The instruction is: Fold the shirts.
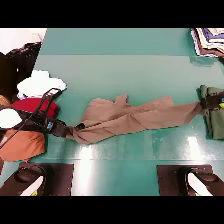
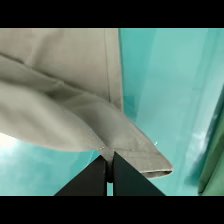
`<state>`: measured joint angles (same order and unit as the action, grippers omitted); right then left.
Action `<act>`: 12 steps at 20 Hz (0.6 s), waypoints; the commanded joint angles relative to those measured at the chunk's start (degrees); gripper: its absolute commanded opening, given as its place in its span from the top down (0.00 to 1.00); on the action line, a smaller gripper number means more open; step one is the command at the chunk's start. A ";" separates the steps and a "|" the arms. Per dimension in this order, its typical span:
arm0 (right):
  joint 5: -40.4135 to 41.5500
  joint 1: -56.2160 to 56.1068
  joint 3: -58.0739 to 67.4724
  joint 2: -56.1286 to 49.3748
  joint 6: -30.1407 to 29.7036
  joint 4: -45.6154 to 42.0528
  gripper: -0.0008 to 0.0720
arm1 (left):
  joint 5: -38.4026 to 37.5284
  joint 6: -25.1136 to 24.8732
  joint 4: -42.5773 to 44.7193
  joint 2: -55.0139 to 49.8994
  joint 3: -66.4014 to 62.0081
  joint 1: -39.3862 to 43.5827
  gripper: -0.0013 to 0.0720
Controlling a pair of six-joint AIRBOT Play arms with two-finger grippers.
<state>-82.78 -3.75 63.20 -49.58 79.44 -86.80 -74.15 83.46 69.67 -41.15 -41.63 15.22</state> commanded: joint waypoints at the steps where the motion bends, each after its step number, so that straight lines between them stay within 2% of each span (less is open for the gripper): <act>1: 1.46 -0.07 -3.41 1.57 0.07 0.26 0.97 | 0.07 -0.72 -3.28 0.02 1.22 -0.02 0.93; 3: 2.47 -0.07 -3.41 1.57 0.09 0.35 0.97 | 1.88 0.57 -1.81 0.02 1.22 -0.02 0.93; 4: 2.93 -0.07 -3.41 1.57 0.09 0.37 0.97 | 3.63 0.55 -2.12 0.02 1.20 -0.02 0.89; 5: 3.37 -0.07 -3.41 1.57 0.09 0.96 0.97 | 5.27 1.05 -2.64 0.02 1.22 -0.02 0.24; 6: 3.58 0.00 -3.41 1.57 0.11 2.23 0.97 | 6.56 4.24 -2.58 0.02 1.22 -0.02 0.01; 8: 3.76 0.02 -3.41 1.57 0.09 3.34 0.97 | 10.49 4.59 -2.38 0.02 1.18 -0.02 0.00; 10: 3.76 0.04 -3.41 1.57 0.09 3.26 0.97 | 18.40 4.70 -1.51 0.02 0.37 -0.02 0.01; 11: 3.74 0.04 -3.41 1.57 0.07 3.23 0.97 | 23.37 5.20 -1.05 -0.22 -0.31 -0.02 0.21; 12: 3.74 0.04 -3.41 1.57 0.07 3.26 0.97 | 26.67 5.16 -0.83 -1.55 -1.07 -0.04 0.47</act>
<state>-79.31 -3.75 59.83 -48.05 79.53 -84.14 -58.87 87.46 67.92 -41.58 -41.47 15.20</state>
